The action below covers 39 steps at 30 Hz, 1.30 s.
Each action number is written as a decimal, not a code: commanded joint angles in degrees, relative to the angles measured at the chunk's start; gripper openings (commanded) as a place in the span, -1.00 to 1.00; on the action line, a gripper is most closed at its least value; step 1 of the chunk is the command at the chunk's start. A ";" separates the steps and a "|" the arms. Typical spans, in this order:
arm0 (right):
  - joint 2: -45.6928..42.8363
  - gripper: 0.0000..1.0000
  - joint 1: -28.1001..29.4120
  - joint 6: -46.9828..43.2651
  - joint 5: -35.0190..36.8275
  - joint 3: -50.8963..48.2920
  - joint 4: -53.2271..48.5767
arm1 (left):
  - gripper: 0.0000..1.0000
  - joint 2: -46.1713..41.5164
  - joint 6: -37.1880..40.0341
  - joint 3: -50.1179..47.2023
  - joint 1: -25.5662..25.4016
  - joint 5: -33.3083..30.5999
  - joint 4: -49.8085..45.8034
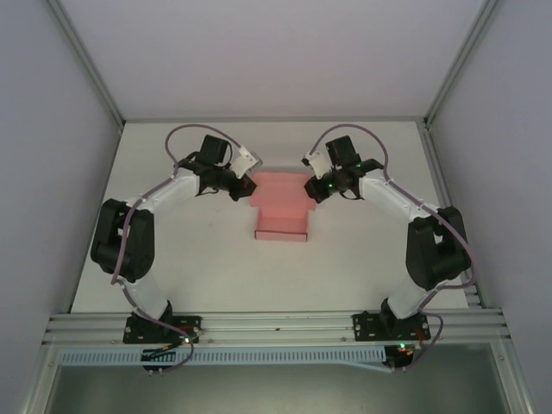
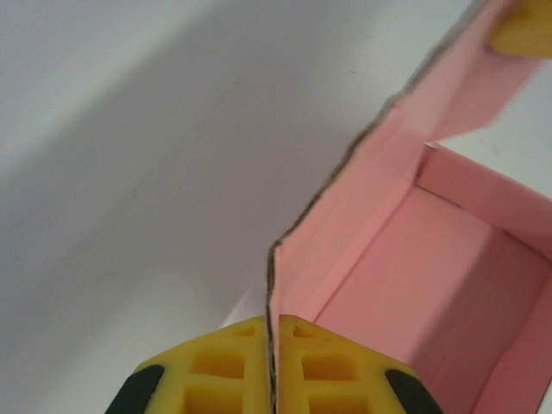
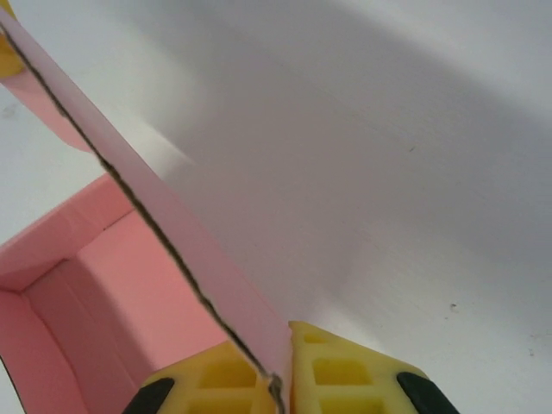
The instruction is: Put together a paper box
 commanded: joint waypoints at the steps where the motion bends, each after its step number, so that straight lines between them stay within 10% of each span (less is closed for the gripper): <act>1: -4.22 -0.85 2.09 7.41 9.22 -2.49 6.76 | -1.00 -3.95 -14.80 -1.02 -3.09 -17.15 5.78; 12: -8.62 -0.94 7.66 29.93 36.40 -12.13 26.74 | -1.00 -9.95 -38.26 -9.02 -14.68 -46.40 16.13; 39: -0.30 -0.89 10.30 33.85 37.30 -27.82 56.36 | -1.00 -4.42 -47.94 -24.03 -15.05 -39.51 46.93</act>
